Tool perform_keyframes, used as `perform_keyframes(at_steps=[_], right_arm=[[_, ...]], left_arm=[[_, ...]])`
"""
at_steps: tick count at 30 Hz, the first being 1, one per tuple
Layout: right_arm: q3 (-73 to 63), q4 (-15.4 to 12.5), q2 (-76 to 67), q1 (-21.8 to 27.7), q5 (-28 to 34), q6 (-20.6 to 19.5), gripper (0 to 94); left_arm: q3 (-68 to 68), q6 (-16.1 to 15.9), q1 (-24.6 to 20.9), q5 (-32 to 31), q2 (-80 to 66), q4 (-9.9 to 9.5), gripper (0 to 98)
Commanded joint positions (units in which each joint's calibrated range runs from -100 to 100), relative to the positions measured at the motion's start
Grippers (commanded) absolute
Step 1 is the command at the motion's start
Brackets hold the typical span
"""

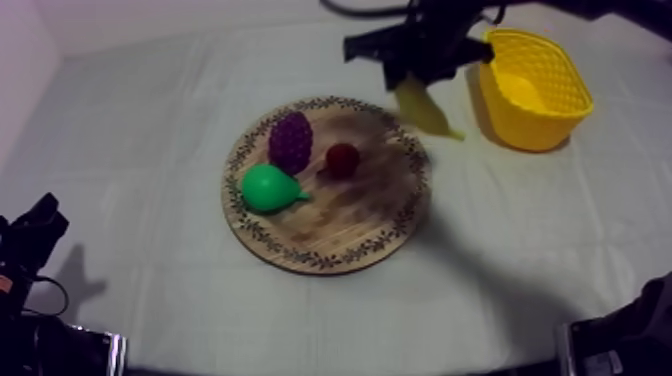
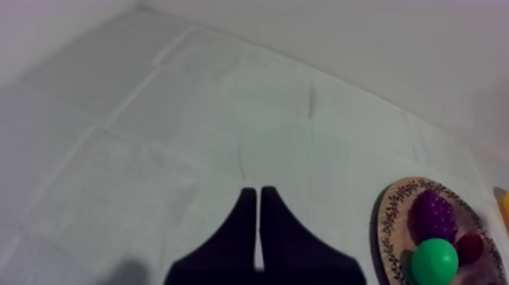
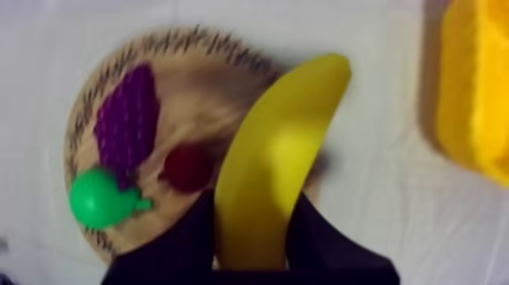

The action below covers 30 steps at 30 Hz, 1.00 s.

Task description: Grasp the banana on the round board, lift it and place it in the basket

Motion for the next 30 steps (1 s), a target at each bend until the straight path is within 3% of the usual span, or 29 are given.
perform_keyframes(at_steps=[1,15,22,30], right_arm=[[-1.62,1.01,0.01,2.61,0.18,0.42,17.2],[-10.11,6.11,4.72,15.98,-2.27,3.93,16.9],[-11.81,6.79,6.99,21.71,-3.64,5.53,16.9],[-8.16,6.80,8.46,24.71,-5.76,6.31,16.2]], left_arm=[[-0.01,-0.02,0.02,0.00,-0.05,0.03,0.1],[-0.01,-0.01,0.02,0.00,-0.05,0.03,0.1],[-0.01,-0.01,0.02,0.00,-0.05,0.03,0.1],[-0.01,-0.01,0.02,0.00,-0.05,0.03,0.1]])
